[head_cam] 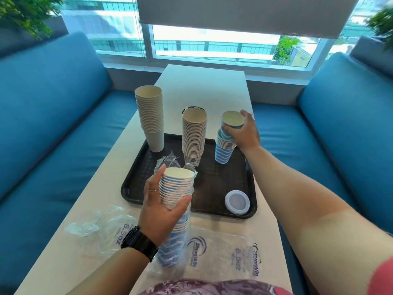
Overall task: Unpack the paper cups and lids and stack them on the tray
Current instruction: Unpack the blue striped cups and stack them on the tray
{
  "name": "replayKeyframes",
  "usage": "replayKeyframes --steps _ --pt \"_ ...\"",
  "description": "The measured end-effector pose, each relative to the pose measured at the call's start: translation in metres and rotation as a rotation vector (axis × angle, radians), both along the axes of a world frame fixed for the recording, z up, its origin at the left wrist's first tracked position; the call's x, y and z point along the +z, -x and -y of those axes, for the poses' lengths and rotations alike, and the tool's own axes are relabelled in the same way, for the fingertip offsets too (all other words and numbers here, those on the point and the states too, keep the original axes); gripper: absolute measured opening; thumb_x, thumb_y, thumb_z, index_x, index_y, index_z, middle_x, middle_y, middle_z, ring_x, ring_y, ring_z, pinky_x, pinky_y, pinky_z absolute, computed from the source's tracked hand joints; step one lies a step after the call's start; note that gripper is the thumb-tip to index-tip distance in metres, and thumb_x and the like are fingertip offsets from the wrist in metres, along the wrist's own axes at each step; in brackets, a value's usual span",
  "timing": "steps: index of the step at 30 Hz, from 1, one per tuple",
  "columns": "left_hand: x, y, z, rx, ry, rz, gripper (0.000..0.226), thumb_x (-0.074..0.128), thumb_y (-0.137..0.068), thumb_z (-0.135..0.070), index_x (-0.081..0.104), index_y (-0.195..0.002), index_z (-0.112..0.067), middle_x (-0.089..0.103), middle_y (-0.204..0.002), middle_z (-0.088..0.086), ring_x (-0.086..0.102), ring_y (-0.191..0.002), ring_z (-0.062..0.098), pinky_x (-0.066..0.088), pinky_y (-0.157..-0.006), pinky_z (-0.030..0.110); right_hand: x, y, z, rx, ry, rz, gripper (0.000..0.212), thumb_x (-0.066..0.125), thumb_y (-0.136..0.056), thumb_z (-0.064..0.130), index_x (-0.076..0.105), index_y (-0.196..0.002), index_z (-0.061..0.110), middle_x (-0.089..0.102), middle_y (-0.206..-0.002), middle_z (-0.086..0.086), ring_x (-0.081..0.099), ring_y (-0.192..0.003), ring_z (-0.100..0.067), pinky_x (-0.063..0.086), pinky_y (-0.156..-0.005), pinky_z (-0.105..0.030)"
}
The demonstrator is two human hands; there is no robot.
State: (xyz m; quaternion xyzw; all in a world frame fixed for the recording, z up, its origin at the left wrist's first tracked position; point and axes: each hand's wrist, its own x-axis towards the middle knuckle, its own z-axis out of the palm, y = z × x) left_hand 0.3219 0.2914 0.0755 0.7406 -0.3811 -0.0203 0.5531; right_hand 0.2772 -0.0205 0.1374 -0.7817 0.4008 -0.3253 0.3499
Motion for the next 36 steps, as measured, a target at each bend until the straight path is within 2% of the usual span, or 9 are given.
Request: replayKeyframes --steps 8,14,19,23,25,27,30,33,36 --pt "0.0 0.0 0.001 -0.004 -0.016 -0.016 0.088 0.068 -0.07 -0.056 0.024 -0.145 -0.044 0.038 -0.14 -0.01 0.049 -0.124 0.006 0.04 -0.103 0.026 -0.032 0.008 -0.012 0.038 -0.078 -0.111 0.089 0.081 -0.075 0.037 0.034 -0.145 0.012 0.041 -0.147 -0.01 0.042 -0.132 -0.025 0.037 -0.107 -0.035" --pt "0.001 -0.001 0.001 0.001 -0.024 -0.023 0.088 0.067 -0.071 -0.057 0.023 -0.145 -0.043 0.035 -0.142 -0.013 0.042 -0.121 -0.016 0.034 -0.098 0.003 -0.034 0.015 -0.015 0.062 -0.075 -0.163 0.093 0.079 -0.076 0.044 0.028 -0.149 0.014 0.034 -0.151 -0.009 0.033 -0.139 -0.025 0.03 -0.112 -0.037" --pt "0.004 0.0 0.0 0.003 -0.015 -0.035 0.087 0.068 -0.071 -0.057 0.021 -0.144 -0.049 0.038 -0.144 -0.008 0.051 -0.125 0.007 0.044 -0.104 0.028 -0.013 0.017 -0.032 0.004 0.028 -0.098 0.068 0.07 -0.086 0.039 0.041 -0.142 0.016 0.042 -0.144 -0.008 0.039 -0.134 -0.023 0.031 -0.108 -0.032" --pt "0.009 0.002 -0.002 0.003 -0.044 -0.055 0.089 0.065 -0.069 -0.061 0.014 -0.142 -0.054 0.036 -0.143 -0.009 0.048 -0.121 0.0 0.041 -0.101 0.019 0.008 0.019 -0.064 0.012 0.058 0.042 0.034 0.064 -0.09 0.033 0.062 -0.12 0.018 0.056 -0.126 -0.004 0.053 -0.115 -0.018 0.042 -0.096 -0.027" --pt "0.01 0.002 -0.002 -0.005 -0.058 -0.071 0.091 0.065 -0.068 -0.061 0.013 -0.142 -0.051 0.037 -0.145 -0.005 0.049 -0.119 0.002 0.042 -0.099 0.016 0.017 0.021 -0.086 0.076 0.05 0.089 0.023 0.063 -0.092 0.031 0.066 -0.112 0.02 0.061 -0.118 0.001 0.057 -0.106 -0.013 0.044 -0.086 -0.019" --pt "0.011 0.003 -0.002 -0.009 -0.064 -0.084 0.093 0.065 -0.067 -0.062 0.014 -0.144 -0.045 0.039 -0.145 -0.003 0.049 -0.117 0.002 0.039 -0.095 0.005 0.025 0.022 -0.106 0.184 0.013 0.108 0.012 0.064 -0.092 0.03 0.067 -0.102 0.026 0.065 -0.111 0.004 0.06 -0.097 -0.008 0.046 -0.079 -0.015" --pt "0.012 0.004 -0.002 0.0 -0.054 -0.09 0.095 0.066 -0.067 -0.062 0.019 -0.146 -0.037 0.04 -0.146 -0.001 0.05 -0.12 0.004 0.032 -0.092 -0.003 0.037 0.023 -0.128 0.389 -0.045 0.076 0.005 0.067 -0.09 0.031 0.068 -0.094 0.033 0.068 -0.1 0.008 0.062 -0.092 -0.005 0.05 -0.082 -0.023" --pt "0.013 0.006 -0.004 0.008 -0.049 -0.072 0.094 0.065 -0.067 -0.064 0.02 -0.145 -0.037 0.04 -0.147 0.002 0.049 -0.124 0.008 0.034 -0.096 0.003 0.048 0.024 -0.145 0.561 -0.076 0.015 0.004 0.069 -0.088 0.033 0.071 -0.092 0.034 0.071 -0.094 0.01 0.065 -0.089 -0.007 0.052 -0.084 -0.027" --pt "0.014 0.007 -0.006 0.008 -0.046 -0.067 0.097 0.065 -0.067 -0.065 0.02 -0.148 -0.035 0.04 -0.147 0.003 0.051 -0.125 0.014 0.043 -0.101 0.024 0.057 0.023 -0.155 0.717 -0.1 -0.091 0.011 0.07 -0.087 0.032 0.073 -0.094 0.026 0.072 -0.096 0.007 0.067 -0.089 -0.009 0.053 -0.086 -0.028"
